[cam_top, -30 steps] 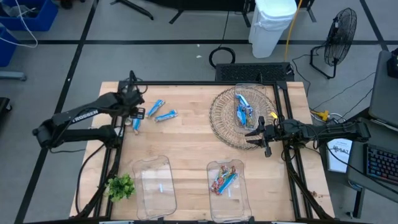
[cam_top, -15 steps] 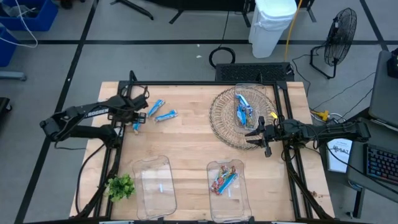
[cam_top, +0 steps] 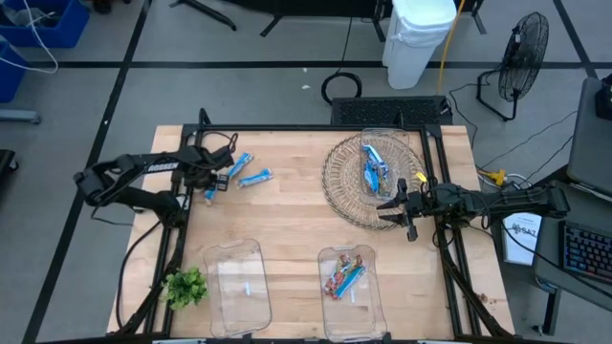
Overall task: Pick and place Granola Bars by type
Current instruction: Put the orange granola bar into the bottom left transparent bin
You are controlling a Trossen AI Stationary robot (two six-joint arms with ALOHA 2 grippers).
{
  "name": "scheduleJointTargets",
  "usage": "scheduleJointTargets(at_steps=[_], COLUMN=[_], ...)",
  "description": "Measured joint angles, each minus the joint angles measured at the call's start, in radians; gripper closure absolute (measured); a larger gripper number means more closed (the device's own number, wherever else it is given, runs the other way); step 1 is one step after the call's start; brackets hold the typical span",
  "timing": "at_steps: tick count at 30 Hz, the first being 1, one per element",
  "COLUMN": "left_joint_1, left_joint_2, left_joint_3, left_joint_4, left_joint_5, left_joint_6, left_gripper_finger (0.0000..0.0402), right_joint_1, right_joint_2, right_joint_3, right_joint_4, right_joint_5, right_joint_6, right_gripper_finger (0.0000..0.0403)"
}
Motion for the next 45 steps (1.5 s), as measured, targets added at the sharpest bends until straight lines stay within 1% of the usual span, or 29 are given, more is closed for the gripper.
scheduleJointTargets(at_steps=[3, 5, 8, 11, 12, 16, 18, 22, 27, 32, 36, 41, 43, 45], left_joint_1=[0.000, 0.000, -0.002, -0.001, -0.001, -0.010, -0.021, -0.054, -0.110, -0.200, -0.292, -0.405, -0.456, -0.514], left_joint_2=[0.016, 0.016, 0.016, 0.016, 0.016, 0.016, 0.016, 0.002, -0.075, -0.179, -0.269, -0.363, -0.389, -0.415], left_joint_3=[0.000, 0.000, 0.000, 0.000, 0.000, -0.001, -0.001, 0.015, 0.057, 0.114, 0.140, 0.142, 0.142, 0.123], left_joint_4=[0.001, 0.002, 0.002, 0.008, 0.010, 0.014, 0.018, 0.016, 0.013, 0.029, 0.118, 0.245, 0.283, 0.356], left_joint_5=[0.006, 0.014, 0.017, 0.017, 0.015, 0.001, -0.008, -0.051, -0.105, -0.115, -0.119, -0.128, -0.152, -0.168], left_joint_6=[0.008, 0.015, 0.026, 0.048, 0.051, 0.064, 0.069, 0.090, 0.096, 0.130, 0.229, 0.368, 0.425, 0.500], left_gripper_finger=[0.0247, 0.0269, 0.0318, 0.0376, 0.0386, 0.0385, 0.0392, 0.0393, 0.0395, 0.0396, 0.0395, 0.0396, 0.0396, 0.0395], right_joint_1=[0.000, 0.000, 0.000, 0.000, 0.000, 0.000, 0.000, 0.000, 0.000, 0.000, 0.000, 0.000, 0.000, 0.000], right_joint_2=[0.000, 0.000, 0.000, 0.000, 0.000, 0.000, 0.000, 0.000, 0.000, 0.000, 0.000, 0.000, 0.000, 0.000], right_joint_3=[0.000, 0.000, 0.000, 0.000, 0.000, 0.000, 0.000, 0.000, 0.000, 0.000, 0.000, 0.000, 0.000, 0.000], right_joint_4=[0.000, 0.000, 0.000, 0.000, 0.000, 0.000, 0.000, 0.000, 0.000, 0.000, 0.000, 0.000, 0.000, 0.000], right_joint_5=[0.000, 0.000, 0.000, 0.000, 0.000, 0.000, 0.000, 0.000, 0.000, 0.000, 0.000, 0.000, 0.000, 0.000], right_joint_6=[0.000, 0.000, 0.000, 0.000, 0.000, 0.000, 0.000, 0.000, 0.000, 0.000, 0.000, 0.000, 0.000, 0.000], right_gripper_finger=[0.0289, 0.0289, 0.0289, 0.0289, 0.0289, 0.0289, 0.0289, 0.0289, 0.0289, 0.0289, 0.0289, 0.0289, 0.0289, 0.0289])
